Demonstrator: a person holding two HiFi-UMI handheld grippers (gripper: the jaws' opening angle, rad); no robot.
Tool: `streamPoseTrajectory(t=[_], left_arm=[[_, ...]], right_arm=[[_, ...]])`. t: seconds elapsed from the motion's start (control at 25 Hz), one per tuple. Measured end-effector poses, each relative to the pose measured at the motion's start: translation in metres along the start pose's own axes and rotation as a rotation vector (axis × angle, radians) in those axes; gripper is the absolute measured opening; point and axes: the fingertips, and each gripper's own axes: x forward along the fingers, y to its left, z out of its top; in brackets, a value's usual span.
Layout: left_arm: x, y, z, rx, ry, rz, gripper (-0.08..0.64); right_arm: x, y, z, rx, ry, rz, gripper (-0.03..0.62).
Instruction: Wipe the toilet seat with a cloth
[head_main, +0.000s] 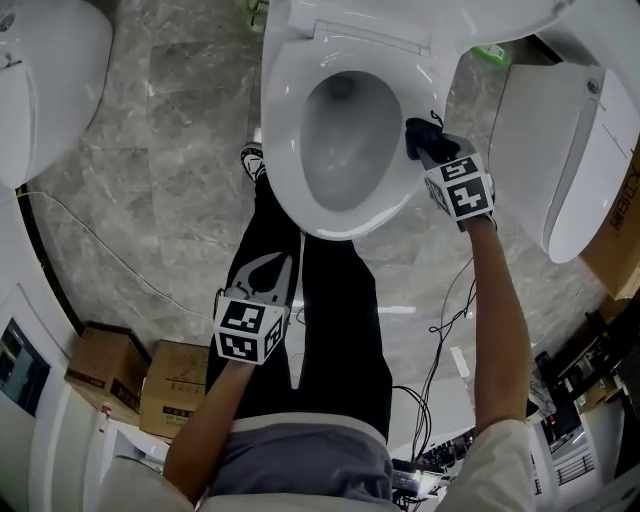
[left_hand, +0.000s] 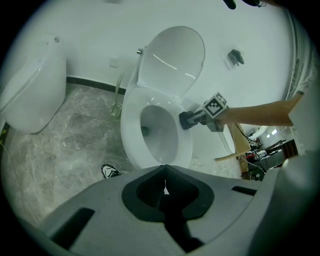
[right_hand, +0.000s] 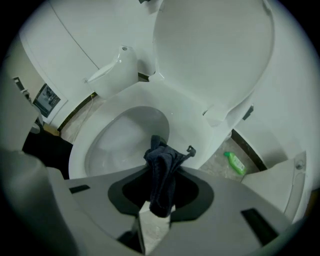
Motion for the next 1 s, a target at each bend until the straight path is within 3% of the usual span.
streamPoseTrajectory(t=[0.28,0.52,1.0], left_arm=[[-0.003,0.006,0.005,-0.053,-0.02,-0.004,0.009],[-0.005,0.002,0.011,-0.072,-0.046,-0.009,0.009],[-0.026,0.04,0.05,-0.128,-0.118,0.084,0.009]], right_arm=[[0.007,-0.025,0.039,-0.025,0.009,-0.069,0.084],[0.018,-0.035,0.069,-0.041,0.002,-0.081,0.084],[0.007,0.004,0.137,-0.083,-0.104,-0.038,0.084]])
